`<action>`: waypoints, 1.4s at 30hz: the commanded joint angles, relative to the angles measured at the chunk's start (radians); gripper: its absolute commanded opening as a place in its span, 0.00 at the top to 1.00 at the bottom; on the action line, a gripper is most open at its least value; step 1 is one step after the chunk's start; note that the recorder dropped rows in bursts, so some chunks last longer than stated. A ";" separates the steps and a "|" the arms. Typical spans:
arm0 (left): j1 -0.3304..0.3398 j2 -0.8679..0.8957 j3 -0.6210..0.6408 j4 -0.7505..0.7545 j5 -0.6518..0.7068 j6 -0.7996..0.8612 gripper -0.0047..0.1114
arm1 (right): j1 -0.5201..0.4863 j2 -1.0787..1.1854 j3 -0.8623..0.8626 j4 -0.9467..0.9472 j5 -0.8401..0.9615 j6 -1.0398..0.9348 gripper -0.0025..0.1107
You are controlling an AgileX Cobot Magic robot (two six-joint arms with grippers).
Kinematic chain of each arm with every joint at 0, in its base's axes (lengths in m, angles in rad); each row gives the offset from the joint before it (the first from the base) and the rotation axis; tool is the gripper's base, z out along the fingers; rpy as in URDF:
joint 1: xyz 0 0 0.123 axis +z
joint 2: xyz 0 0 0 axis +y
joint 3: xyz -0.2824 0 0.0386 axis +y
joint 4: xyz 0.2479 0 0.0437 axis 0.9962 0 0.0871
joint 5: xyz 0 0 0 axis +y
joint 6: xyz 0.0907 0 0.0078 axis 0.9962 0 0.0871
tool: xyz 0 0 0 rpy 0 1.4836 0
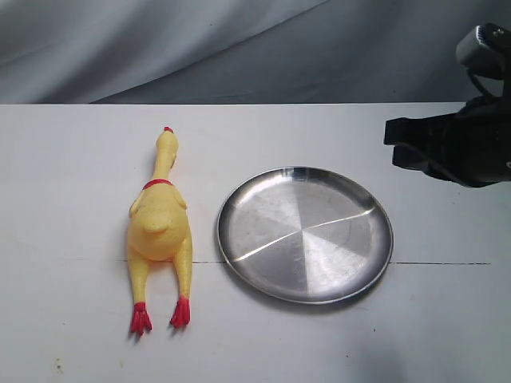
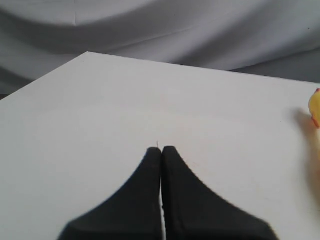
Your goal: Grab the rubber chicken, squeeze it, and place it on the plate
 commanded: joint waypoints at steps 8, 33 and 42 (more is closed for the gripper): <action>0.001 -0.004 0.005 -0.193 -0.403 -0.004 0.96 | 0.006 0.002 -0.004 0.007 -0.009 -0.067 0.98; 0.001 0.729 -0.620 -0.520 0.242 0.130 0.96 | 0.107 0.002 -0.005 0.083 -0.114 -0.114 0.98; 0.001 1.078 -0.626 -0.855 0.354 0.373 0.96 | 0.127 0.002 -0.005 0.083 -0.110 -0.118 0.98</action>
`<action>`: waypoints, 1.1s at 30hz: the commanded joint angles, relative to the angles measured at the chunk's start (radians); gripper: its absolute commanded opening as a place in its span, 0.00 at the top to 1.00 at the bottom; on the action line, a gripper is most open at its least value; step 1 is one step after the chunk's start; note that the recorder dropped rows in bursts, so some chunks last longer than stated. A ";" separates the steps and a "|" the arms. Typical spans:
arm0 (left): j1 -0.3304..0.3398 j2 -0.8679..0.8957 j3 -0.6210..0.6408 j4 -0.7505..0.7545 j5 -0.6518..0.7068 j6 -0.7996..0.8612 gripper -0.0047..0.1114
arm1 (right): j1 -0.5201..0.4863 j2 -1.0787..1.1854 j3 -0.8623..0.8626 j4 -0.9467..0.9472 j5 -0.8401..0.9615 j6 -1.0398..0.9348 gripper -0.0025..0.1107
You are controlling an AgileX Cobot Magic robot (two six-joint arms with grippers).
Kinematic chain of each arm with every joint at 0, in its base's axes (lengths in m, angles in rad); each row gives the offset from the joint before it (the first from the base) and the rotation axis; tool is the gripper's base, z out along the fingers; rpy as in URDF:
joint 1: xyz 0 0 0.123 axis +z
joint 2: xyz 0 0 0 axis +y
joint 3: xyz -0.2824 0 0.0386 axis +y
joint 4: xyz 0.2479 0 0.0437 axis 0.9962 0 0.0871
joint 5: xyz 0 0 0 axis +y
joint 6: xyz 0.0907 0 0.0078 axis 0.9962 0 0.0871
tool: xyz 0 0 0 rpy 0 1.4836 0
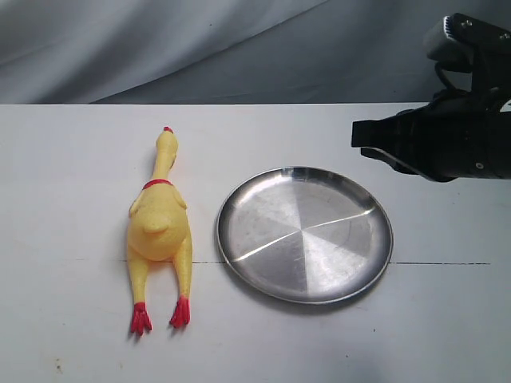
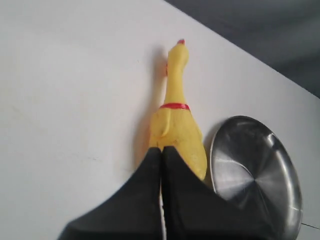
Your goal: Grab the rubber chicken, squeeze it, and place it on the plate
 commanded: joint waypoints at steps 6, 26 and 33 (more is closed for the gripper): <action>0.001 0.195 -0.008 -0.149 -0.081 0.028 0.96 | 0.004 0.001 -0.005 0.000 -0.001 -0.012 0.98; -0.519 0.200 -0.034 0.384 -0.263 -0.376 0.95 | 0.004 0.001 -0.005 -0.007 0.001 -0.019 0.98; -0.676 0.201 -0.045 0.455 -0.376 -0.445 0.95 | 0.004 0.001 -0.005 -0.007 0.001 -0.019 0.98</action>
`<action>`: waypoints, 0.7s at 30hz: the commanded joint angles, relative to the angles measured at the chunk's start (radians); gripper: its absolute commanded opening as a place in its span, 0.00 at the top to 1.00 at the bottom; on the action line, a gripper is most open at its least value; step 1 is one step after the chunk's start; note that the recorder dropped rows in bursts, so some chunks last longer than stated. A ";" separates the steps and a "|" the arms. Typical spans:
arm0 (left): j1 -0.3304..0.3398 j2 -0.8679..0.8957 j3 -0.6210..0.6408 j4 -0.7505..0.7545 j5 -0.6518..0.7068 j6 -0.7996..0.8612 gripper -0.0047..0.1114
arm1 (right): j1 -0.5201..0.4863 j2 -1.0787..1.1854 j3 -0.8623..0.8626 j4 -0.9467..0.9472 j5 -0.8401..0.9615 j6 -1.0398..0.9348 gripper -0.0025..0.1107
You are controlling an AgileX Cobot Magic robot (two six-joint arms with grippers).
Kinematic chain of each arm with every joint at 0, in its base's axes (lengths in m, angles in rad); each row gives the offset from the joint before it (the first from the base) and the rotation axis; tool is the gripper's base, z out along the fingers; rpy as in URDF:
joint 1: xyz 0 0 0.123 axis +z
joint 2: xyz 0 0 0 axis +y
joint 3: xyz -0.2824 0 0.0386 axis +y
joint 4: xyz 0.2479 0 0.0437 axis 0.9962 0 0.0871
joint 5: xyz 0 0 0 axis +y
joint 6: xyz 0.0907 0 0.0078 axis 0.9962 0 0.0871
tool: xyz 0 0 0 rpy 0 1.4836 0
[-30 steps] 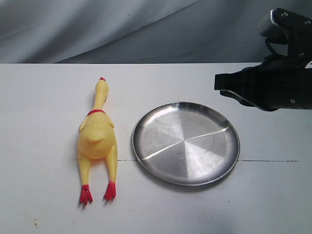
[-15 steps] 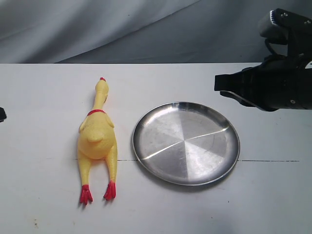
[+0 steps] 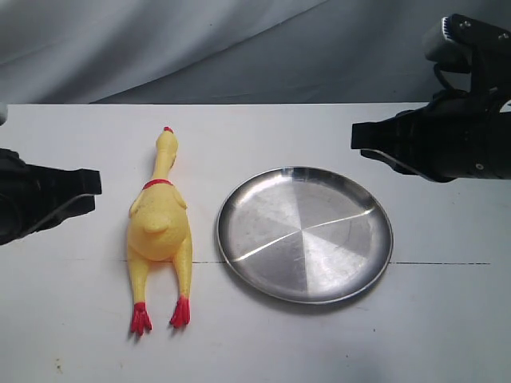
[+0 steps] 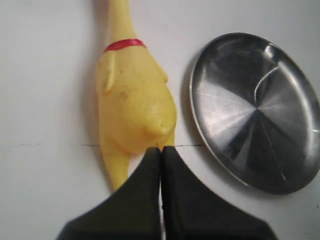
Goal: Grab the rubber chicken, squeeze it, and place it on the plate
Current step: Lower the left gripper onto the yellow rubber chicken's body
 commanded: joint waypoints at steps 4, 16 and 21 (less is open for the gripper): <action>-0.040 0.041 -0.090 0.147 -0.009 -0.037 0.95 | 0.002 0.001 -0.005 -0.004 0.001 -0.009 0.98; -0.084 0.326 -0.369 0.392 0.417 -0.267 0.95 | 0.002 0.001 -0.005 -0.004 0.003 -0.033 0.98; -0.218 0.407 -0.369 0.569 0.469 -0.532 0.95 | 0.002 0.001 -0.005 -0.026 0.003 -0.035 0.98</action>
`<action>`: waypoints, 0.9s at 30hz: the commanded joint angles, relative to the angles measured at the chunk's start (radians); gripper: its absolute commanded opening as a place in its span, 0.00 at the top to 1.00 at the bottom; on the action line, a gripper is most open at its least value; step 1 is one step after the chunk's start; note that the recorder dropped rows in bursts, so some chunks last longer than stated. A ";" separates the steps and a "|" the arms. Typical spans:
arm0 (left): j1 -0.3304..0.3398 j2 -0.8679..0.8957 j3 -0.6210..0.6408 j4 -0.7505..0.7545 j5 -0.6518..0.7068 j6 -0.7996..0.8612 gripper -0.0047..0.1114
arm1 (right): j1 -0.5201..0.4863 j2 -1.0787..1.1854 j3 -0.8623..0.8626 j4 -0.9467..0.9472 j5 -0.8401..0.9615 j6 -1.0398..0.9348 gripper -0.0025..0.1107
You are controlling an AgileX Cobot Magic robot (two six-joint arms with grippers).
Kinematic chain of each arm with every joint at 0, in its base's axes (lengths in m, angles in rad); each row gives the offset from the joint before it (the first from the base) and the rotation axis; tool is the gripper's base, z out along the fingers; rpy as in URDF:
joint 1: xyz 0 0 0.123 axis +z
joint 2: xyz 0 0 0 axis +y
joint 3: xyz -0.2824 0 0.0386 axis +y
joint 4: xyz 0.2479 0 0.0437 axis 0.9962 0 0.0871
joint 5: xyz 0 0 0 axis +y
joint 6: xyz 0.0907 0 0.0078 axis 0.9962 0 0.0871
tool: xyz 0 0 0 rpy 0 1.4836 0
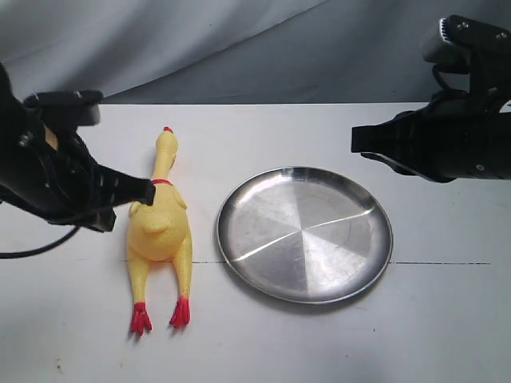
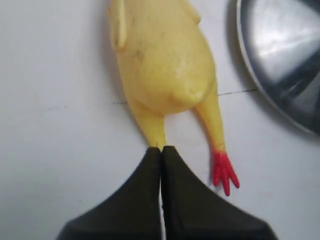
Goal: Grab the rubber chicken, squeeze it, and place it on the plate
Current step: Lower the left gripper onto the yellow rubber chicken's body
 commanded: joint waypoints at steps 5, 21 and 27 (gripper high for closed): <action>-0.140 0.111 -0.011 0.094 -0.002 -0.233 0.80 | 0.002 0.001 -0.005 -0.018 0.001 -0.012 0.98; -0.142 0.176 -0.011 0.154 0.013 -0.309 0.36 | 0.002 0.001 -0.005 -0.017 0.008 -0.012 0.98; -0.142 0.229 0.027 0.170 -0.025 -0.311 0.36 | 0.002 0.001 -0.005 -0.019 0.008 -0.012 0.98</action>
